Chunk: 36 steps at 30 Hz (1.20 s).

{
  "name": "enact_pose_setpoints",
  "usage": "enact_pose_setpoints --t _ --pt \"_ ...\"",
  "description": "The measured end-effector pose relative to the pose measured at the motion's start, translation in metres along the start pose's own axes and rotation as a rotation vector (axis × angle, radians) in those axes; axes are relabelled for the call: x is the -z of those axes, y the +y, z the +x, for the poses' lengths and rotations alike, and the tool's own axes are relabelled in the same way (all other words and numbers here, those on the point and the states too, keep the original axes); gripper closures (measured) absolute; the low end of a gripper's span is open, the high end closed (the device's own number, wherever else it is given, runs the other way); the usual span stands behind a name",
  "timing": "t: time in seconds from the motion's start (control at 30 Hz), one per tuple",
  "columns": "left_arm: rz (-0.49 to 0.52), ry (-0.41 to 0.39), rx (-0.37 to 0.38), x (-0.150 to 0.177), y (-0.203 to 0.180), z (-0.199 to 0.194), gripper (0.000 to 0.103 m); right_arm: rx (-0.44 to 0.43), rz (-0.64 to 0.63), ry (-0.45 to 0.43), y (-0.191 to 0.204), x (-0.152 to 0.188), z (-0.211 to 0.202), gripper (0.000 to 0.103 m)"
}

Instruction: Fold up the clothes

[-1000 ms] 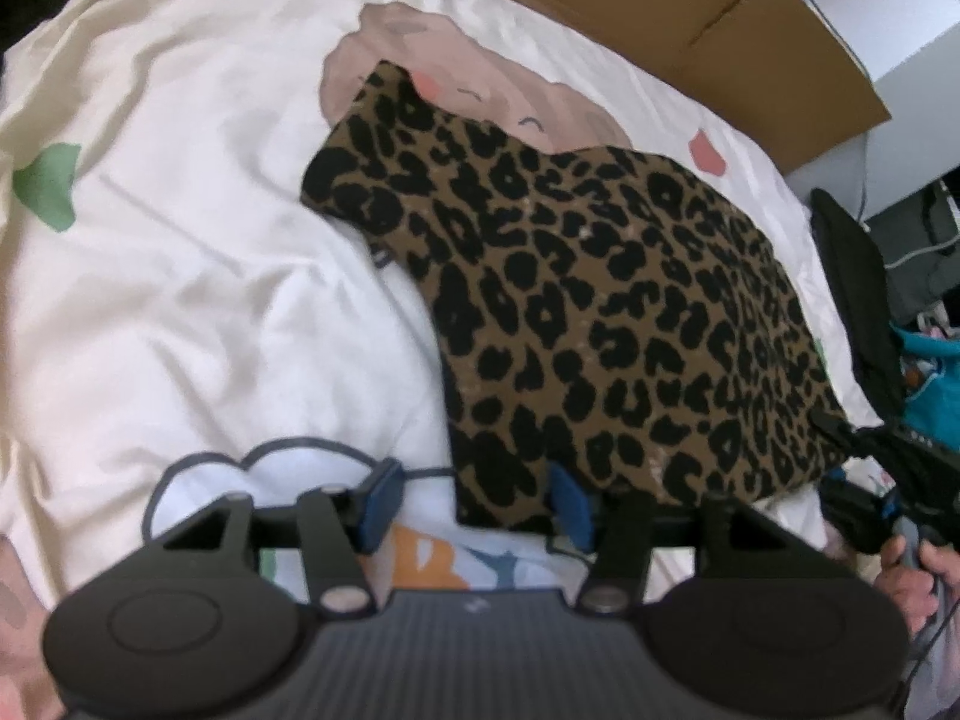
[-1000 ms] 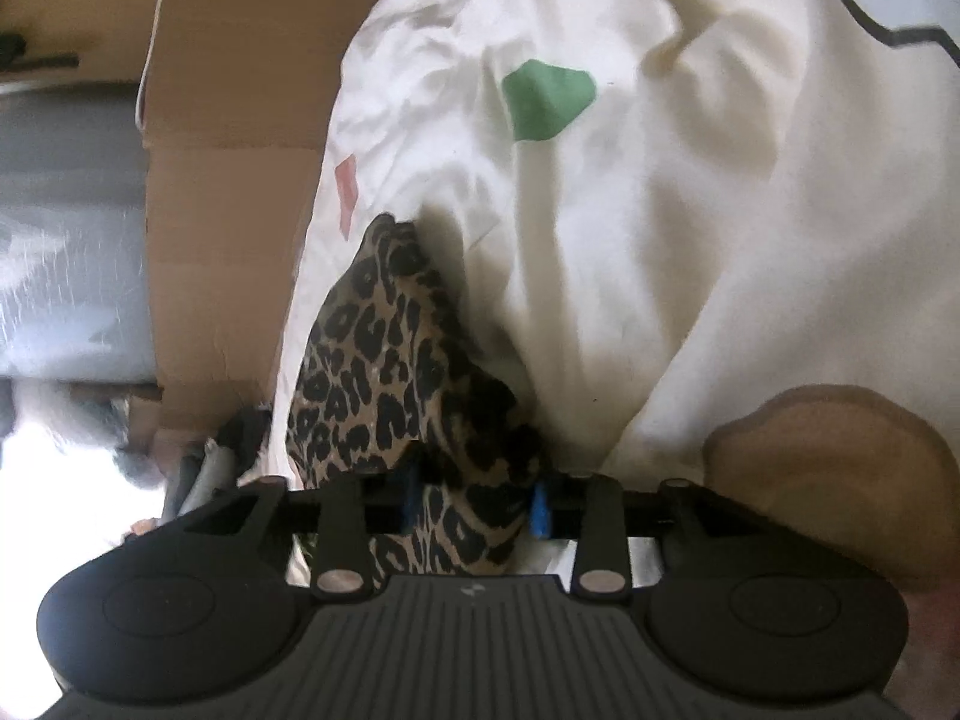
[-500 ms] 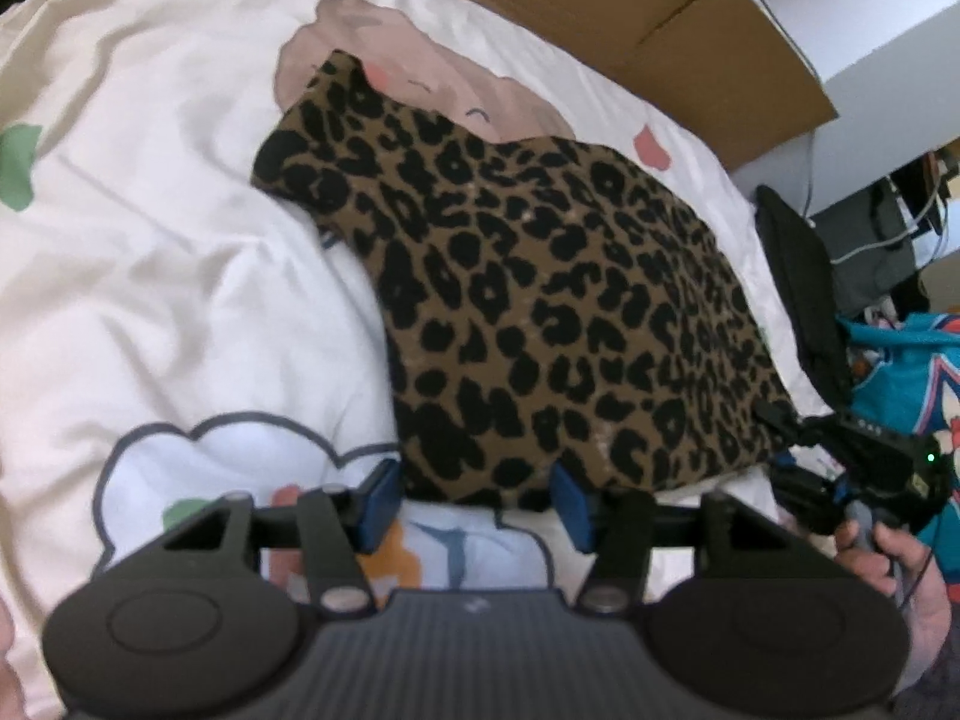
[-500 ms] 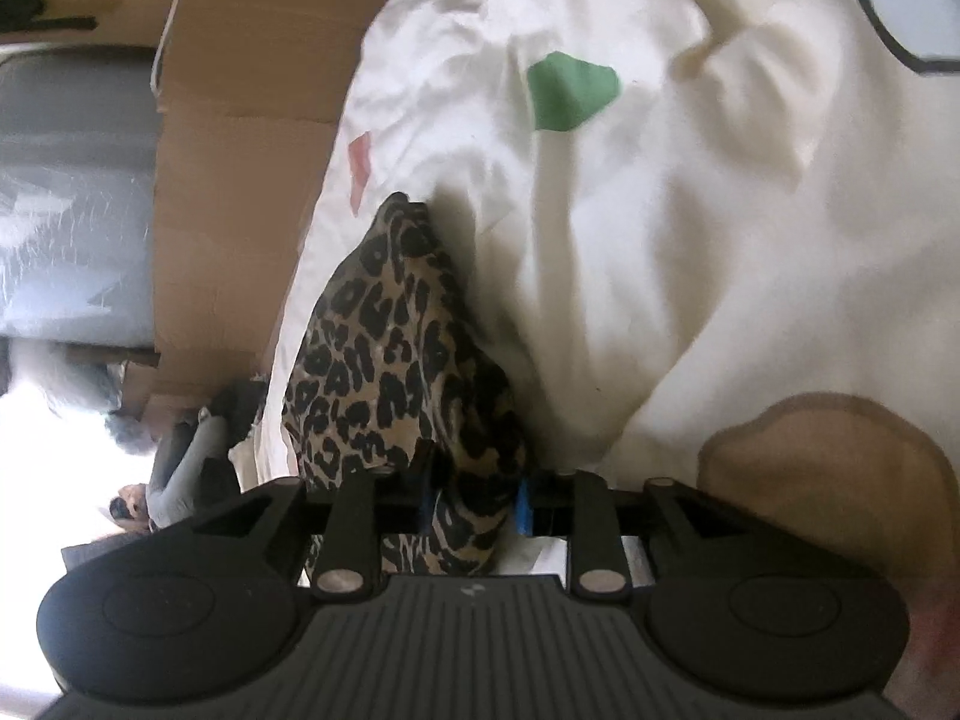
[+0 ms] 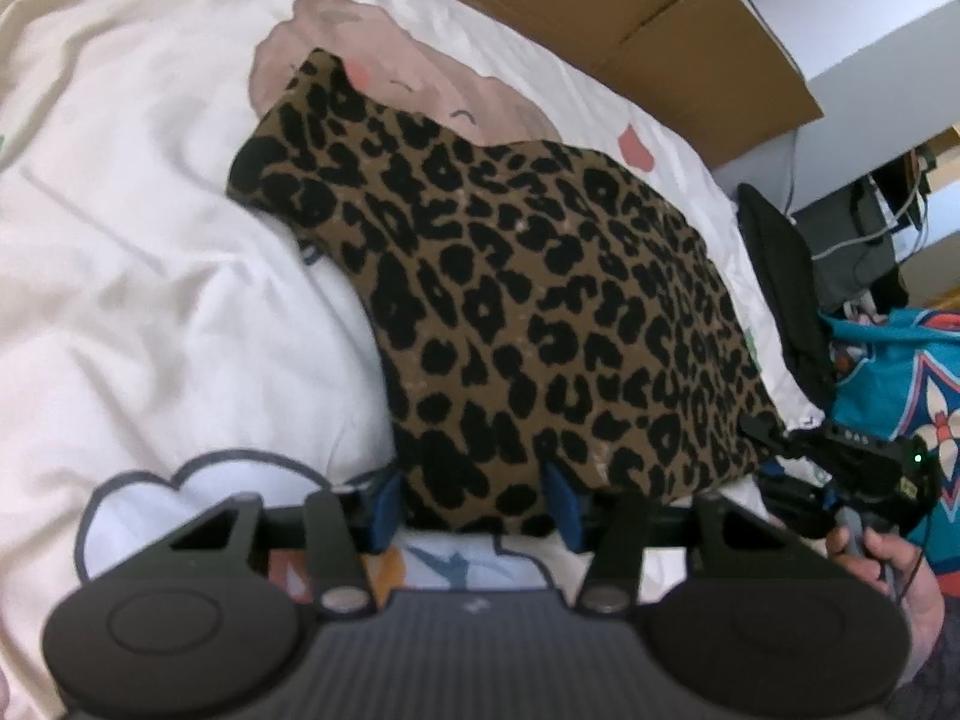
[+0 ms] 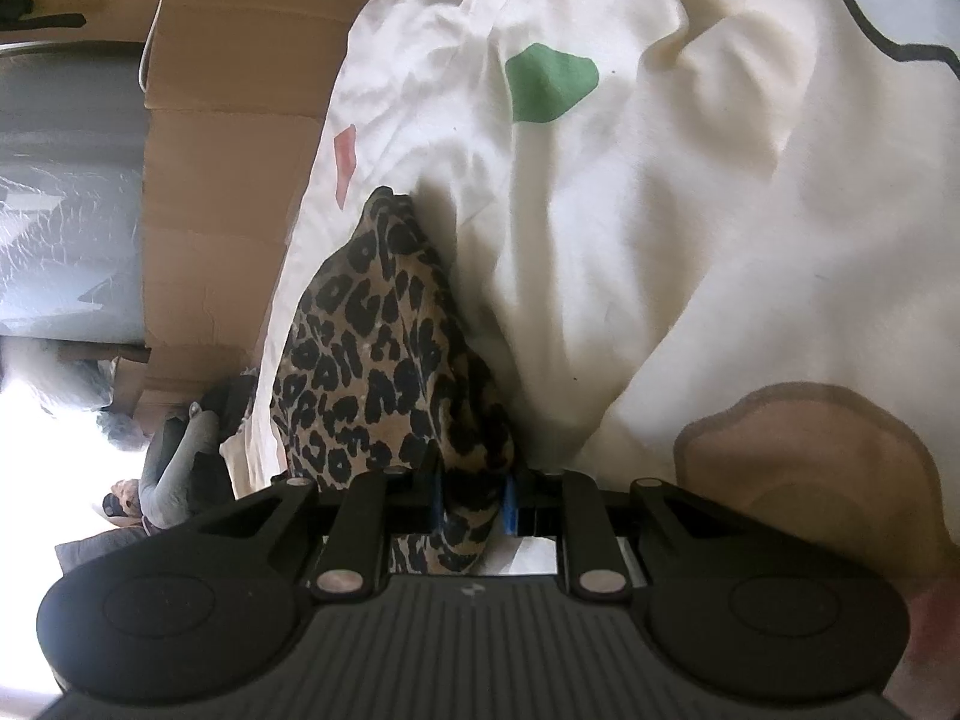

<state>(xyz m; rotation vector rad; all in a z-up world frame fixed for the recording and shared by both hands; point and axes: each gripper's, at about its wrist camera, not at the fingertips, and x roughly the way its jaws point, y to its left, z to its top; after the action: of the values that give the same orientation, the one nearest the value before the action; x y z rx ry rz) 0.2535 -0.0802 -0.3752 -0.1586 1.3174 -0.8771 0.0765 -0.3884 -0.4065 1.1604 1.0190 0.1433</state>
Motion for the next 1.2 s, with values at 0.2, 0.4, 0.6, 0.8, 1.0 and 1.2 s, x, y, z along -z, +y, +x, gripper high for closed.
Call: enact_pose_setpoints --t 0.2,0.4,0.6,0.8,1.0,1.2 --pt "-0.035 -0.008 0.064 0.002 0.004 -0.015 0.062 0.0 0.009 0.002 -0.002 0.0 0.0 0.086" --pt "-0.025 -0.007 0.065 0.003 0.004 -0.019 0.068 0.002 0.014 -0.001 -0.004 0.001 0.0 0.084" --pt "-0.004 0.028 0.031 0.004 0.008 -0.005 0.085 0.005 0.011 -0.002 -0.003 0.001 0.001 0.084" --pt "-0.011 0.036 0.01 0.005 0.011 -0.005 0.097 0.034 -0.026 0.006 0.005 -0.001 0.001 0.086" --pt "0.001 0.007 -0.022 0.004 0.004 -0.023 0.098 0.03 -0.084 0.017 0.018 0.0 -0.003 0.091" --pt "-0.001 -0.024 -0.043 0.006 -0.001 -0.05 0.099 0.027 -0.134 0.057 0.034 0.005 -0.007 0.092"
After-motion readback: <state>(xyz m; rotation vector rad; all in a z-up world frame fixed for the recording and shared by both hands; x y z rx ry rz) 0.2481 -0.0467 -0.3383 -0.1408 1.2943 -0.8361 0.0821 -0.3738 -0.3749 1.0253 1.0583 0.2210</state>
